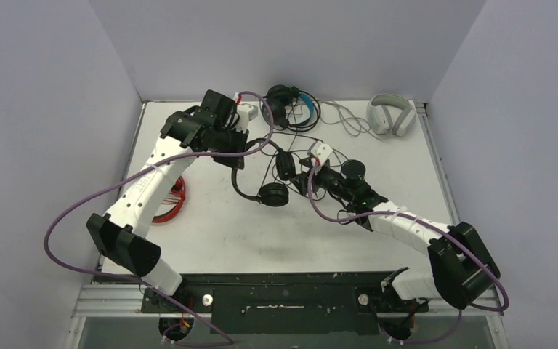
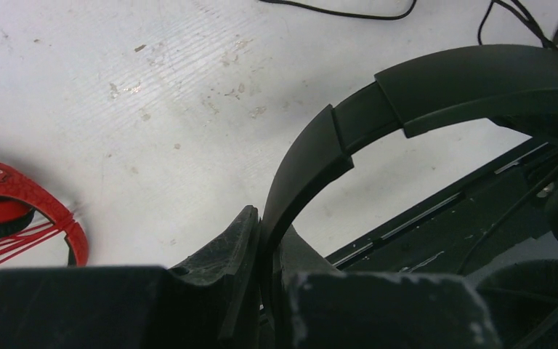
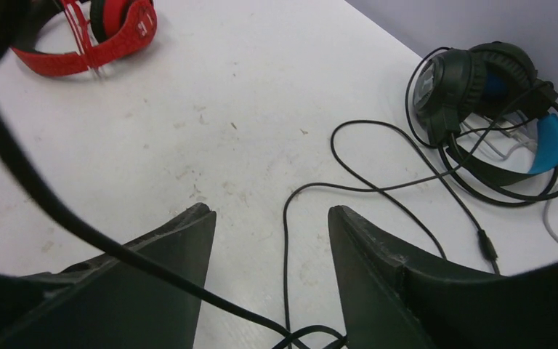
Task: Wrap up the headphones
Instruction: Wrap the headphones around the headphones.
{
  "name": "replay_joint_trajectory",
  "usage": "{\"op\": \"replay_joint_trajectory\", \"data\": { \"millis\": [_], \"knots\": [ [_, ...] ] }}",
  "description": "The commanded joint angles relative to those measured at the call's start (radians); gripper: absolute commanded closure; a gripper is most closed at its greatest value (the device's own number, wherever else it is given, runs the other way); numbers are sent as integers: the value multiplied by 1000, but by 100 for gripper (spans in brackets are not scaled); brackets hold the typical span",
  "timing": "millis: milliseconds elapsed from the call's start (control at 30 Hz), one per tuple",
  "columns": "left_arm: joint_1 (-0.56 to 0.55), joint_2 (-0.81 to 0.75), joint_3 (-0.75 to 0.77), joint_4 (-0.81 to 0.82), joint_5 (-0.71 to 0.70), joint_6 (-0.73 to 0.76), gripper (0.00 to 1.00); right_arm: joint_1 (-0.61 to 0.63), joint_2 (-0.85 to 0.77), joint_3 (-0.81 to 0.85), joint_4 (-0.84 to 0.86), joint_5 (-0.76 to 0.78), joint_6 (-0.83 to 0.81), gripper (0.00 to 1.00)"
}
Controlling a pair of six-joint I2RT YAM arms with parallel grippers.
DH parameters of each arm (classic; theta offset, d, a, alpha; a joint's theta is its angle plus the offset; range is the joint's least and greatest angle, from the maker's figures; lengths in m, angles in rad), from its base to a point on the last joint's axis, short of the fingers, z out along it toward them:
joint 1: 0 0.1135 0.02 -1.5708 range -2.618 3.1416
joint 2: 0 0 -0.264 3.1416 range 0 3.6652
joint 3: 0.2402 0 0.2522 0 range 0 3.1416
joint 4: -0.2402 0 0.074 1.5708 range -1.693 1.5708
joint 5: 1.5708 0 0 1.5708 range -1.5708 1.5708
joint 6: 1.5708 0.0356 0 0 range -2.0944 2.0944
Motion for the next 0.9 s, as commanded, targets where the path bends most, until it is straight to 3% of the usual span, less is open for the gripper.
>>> {"op": "replay_joint_trajectory", "data": {
  "millis": [0,133,300,533,733,867],
  "knots": [
    [10,-53,80,63,117,-62,100,-21,49,-5,260,-139,57,50],
    [31,-59,103,136,253,-159,100,-24,126,4,393,-268,169,58],
    [52,-64,134,280,399,-300,100,-8,241,-18,604,-351,323,57],
    [146,-56,243,448,451,-473,100,37,341,-55,761,-366,423,59],
    [239,-29,299,459,371,-523,100,102,326,-80,791,-357,466,79],
    [264,-15,287,467,350,-538,100,152,285,-96,733,-342,452,100]
  ]
}}
